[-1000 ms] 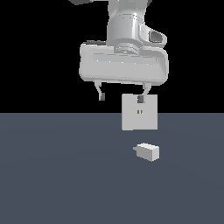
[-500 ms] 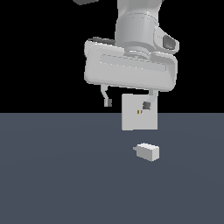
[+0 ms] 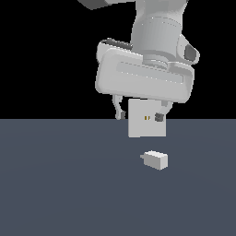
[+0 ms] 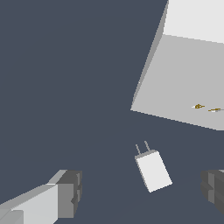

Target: Plug the charger into the wall socket.

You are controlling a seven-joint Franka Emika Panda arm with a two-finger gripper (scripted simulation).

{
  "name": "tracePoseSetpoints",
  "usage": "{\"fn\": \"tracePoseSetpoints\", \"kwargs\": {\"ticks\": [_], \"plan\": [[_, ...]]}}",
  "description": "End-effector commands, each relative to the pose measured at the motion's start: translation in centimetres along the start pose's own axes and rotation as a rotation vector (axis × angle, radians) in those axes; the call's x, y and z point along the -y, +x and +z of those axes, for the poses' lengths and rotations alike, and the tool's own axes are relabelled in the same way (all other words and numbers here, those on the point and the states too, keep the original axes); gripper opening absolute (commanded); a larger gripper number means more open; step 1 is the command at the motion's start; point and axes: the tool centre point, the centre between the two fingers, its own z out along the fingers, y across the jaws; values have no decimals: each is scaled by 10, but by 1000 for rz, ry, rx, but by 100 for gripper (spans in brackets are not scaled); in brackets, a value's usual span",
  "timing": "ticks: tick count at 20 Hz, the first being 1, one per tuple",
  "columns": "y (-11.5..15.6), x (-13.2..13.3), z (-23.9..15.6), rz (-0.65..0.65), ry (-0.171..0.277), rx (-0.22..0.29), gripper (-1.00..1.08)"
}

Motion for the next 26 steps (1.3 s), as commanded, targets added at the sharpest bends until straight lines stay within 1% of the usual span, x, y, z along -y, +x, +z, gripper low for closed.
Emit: {"fn": "tracePoseSetpoints", "kwargs": {"ticks": [1,19,26], "plan": [[-3,-3,3,-30,4,-20,100],[-15,-22,24,-246,46,-161,100],[-17,-28,31,-311,61,-202,100]]}}
